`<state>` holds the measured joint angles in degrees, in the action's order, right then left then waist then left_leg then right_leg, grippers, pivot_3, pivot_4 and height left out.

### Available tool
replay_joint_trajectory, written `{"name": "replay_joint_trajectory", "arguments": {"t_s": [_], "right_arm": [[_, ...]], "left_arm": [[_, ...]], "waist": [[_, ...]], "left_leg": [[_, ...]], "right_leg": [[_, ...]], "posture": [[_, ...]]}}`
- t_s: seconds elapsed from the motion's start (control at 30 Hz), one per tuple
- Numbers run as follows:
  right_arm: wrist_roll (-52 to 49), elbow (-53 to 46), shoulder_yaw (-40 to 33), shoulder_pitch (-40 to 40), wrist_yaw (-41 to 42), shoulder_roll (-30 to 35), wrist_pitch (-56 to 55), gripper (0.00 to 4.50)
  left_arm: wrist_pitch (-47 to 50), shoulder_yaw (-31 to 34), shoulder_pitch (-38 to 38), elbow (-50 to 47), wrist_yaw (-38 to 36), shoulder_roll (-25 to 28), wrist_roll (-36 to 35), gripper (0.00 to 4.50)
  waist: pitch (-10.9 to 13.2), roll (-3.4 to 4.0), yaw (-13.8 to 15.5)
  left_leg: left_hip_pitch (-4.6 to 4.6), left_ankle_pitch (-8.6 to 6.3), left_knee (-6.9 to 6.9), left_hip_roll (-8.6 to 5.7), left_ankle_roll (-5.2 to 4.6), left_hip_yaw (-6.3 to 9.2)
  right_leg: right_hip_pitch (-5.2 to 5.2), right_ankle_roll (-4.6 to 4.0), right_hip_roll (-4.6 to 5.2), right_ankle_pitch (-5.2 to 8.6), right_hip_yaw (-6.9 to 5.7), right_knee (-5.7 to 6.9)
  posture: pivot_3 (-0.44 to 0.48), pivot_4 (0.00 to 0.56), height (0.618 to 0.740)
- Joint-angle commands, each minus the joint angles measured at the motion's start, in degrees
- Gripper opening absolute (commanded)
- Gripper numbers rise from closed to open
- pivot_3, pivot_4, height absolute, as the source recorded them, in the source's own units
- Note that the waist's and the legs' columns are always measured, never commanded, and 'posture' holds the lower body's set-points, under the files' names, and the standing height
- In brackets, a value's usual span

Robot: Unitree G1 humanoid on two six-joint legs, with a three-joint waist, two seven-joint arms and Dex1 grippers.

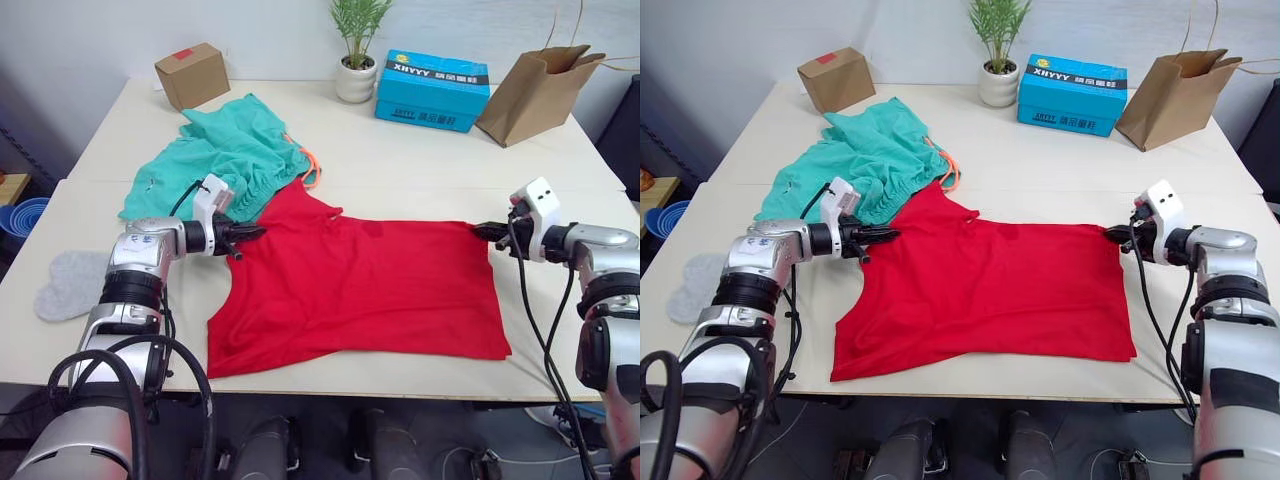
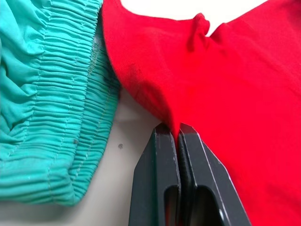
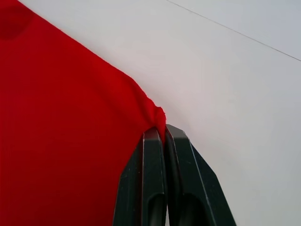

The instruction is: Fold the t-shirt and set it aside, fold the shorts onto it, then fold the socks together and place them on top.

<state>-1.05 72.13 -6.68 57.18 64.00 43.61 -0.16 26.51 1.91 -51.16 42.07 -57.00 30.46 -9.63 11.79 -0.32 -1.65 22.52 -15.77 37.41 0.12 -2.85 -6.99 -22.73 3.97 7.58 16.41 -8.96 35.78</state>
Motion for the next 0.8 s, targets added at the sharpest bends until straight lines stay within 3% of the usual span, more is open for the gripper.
{"name": "replay_joint_trajectory", "arguments": {"t_s": [0.03, 0.8], "right_arm": [[-2.7, -3.0, -2.4, -1.8, 2.9, 2.3, -2.8, 0.04], [-9.2, -9.5, -6.9, -16.8, 5.9, 1.8, -12.3, 0.04]], "left_arm": [[-2.2, 1.8, 2.0, -5.3, 0.2, 1.3, -1.4, 0.00], [-11.2, 2.4, 13.5, -15.1, 1.7, 2.2, -2.1, 0.00]], "waist": [[0.0, 0.00, 0.0], [0.0, 0.00, 0.1]], "left_leg": [[0.00, 0.00, 0.00, 0.00, 0.00, 0.00], [-0.12, 0.00, 0.01, 0.02, 0.00, 0.02]], "right_leg": [[0.00, 0.00, 0.00, 0.00, 0.00, 0.00], [0.09, 0.00, 0.04, 0.00, 0.00, 0.02]], "posture": [[0.000, 0.150, 0.740], [0.000, 0.150, 0.740]]}}
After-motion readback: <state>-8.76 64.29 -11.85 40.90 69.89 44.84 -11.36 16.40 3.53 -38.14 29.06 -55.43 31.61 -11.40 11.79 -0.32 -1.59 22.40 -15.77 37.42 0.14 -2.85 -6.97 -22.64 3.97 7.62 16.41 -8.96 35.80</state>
